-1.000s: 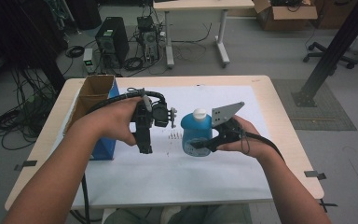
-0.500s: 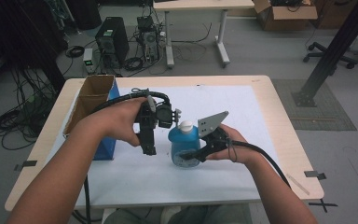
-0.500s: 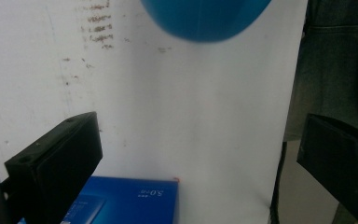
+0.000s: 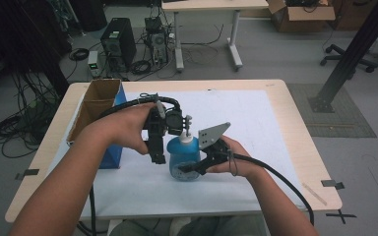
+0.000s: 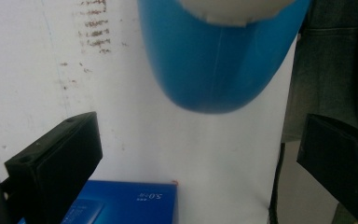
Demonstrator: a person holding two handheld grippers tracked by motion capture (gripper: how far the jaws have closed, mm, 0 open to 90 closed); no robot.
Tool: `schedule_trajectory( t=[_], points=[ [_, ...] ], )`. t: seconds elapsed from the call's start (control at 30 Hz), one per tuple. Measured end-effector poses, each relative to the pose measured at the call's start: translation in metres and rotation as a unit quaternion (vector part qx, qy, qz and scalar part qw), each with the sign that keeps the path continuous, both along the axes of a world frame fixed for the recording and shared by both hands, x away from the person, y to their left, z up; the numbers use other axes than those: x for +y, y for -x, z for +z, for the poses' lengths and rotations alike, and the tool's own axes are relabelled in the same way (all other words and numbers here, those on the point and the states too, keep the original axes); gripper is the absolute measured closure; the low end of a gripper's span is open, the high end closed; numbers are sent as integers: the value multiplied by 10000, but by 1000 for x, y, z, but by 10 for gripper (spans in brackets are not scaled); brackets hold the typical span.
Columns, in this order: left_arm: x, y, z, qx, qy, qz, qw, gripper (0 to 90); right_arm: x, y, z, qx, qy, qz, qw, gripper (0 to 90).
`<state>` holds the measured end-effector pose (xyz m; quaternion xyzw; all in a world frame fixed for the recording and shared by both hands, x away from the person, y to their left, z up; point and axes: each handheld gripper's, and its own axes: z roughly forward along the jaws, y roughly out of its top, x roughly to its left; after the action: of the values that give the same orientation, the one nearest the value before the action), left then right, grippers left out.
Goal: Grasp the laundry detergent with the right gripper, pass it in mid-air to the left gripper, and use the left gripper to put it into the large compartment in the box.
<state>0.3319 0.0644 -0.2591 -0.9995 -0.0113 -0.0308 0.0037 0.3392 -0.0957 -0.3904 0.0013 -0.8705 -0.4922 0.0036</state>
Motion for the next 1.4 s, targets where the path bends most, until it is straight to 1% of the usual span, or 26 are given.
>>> schedule_trajectory(
  t=[0.1, 0.2, 0.23, 0.27, 0.37, 0.47, 0.7, 0.87, 0.97, 1.03, 1.07, 1.2, 1.4],
  points=[
    [-2, 1, -1, 15, -9, -23, 10000, 2, 3, 0, 0, -5, -58, -25, 10000, 449],
    [-3, 1, -2, 15, 8, -34, 10000, 2, 6, 1, 0, -43, -33, -48, 10000, 449],
    [-4, 1, -2, 21, -17, -36, 10000, 2, 7, 1, 0, -66, -30, -57, 10000, 449],
    [-5, 2, -3, 19, -6, -50, 10000, 2, 11, 1, 1, -89, -7, -48, 9999, 449],
    [-7, 3, -3, 17, -14, -72, 10000, 2, 15, 2, 2, -67, -63, -37, 10000, 449],
    [-8, 4, -3, 18, -32, -85, 10000, 2, 21, 3, 2, -107, -85, -18, 9999, 449],
    [-7, 7, -4, 23, -10, -90, 10000, 2, 31, 5, 0, -109, -109, 15, 9999, 448],
    [-6, 8, -5, 24, 15, -81, 10000, 2, 34, 6, 0, -110, -104, -6, 9999, 447],
    [-7, 8, -7, 29, 2, -94, 10000, 2, 36, 6, 2, -153, -112, -13, 9998, 447],
    [-7, 8, -8, 34, 8, -90, 10000, 2, 37, 6, 2, -132, -119, -11, 9998, 447],
    [-7, 8, -9, 34, -27, -84, 10000, 2, 38, 7, 2, -104, -100, -23, 9999, 447],
    [-8, 8, -10, 45, -20, -89, 9999, 2, 39, 7, 2, -162, -104, -13, 9998, 447],
    [-7, 8, -12, 38, -29, -83, 10000, 10, 40, 7, 0, -140, -62, -40, 9999, 447]
  ],
)
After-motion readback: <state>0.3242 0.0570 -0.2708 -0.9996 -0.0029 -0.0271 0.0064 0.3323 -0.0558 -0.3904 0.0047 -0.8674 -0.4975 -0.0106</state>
